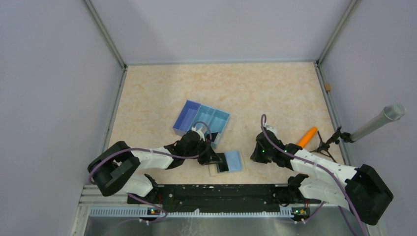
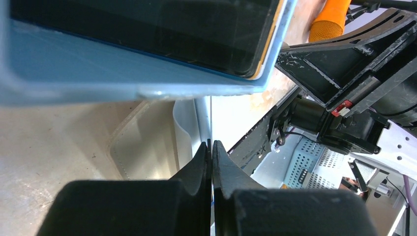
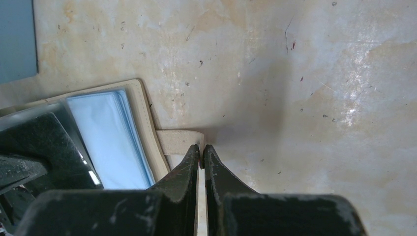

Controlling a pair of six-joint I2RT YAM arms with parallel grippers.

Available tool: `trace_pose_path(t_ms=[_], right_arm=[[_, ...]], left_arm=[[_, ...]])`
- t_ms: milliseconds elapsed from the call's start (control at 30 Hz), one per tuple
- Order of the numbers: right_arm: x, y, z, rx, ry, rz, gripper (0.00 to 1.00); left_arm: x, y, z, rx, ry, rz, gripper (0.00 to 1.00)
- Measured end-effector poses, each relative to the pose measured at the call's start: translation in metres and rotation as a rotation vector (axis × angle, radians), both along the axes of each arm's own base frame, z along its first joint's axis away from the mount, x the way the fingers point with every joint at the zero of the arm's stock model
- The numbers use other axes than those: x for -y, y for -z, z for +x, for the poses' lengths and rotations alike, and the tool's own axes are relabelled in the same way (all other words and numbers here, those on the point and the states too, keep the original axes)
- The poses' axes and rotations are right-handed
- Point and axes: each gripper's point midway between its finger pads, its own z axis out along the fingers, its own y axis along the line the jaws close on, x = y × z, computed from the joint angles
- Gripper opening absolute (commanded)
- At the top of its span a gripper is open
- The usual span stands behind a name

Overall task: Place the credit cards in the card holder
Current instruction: Insert the credit card into the card holder.

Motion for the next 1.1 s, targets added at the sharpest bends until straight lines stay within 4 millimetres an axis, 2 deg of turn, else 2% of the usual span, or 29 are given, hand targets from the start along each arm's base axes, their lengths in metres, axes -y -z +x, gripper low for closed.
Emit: trace_pose_path(t_ms=[400, 1100], right_arm=[[0.001, 0.001, -0.001, -0.004, 0.000, -0.004, 0.00], [0.003, 0.003, -0.003, -0.012, 0.000, -0.010, 0.00]], left_arm=[[0.000, 0.009, -0.002, -0.021, 0.007, 0.016, 0.00], [0.009, 0.015, 0.006, 0.032, 0.049, 0.004, 0.00]])
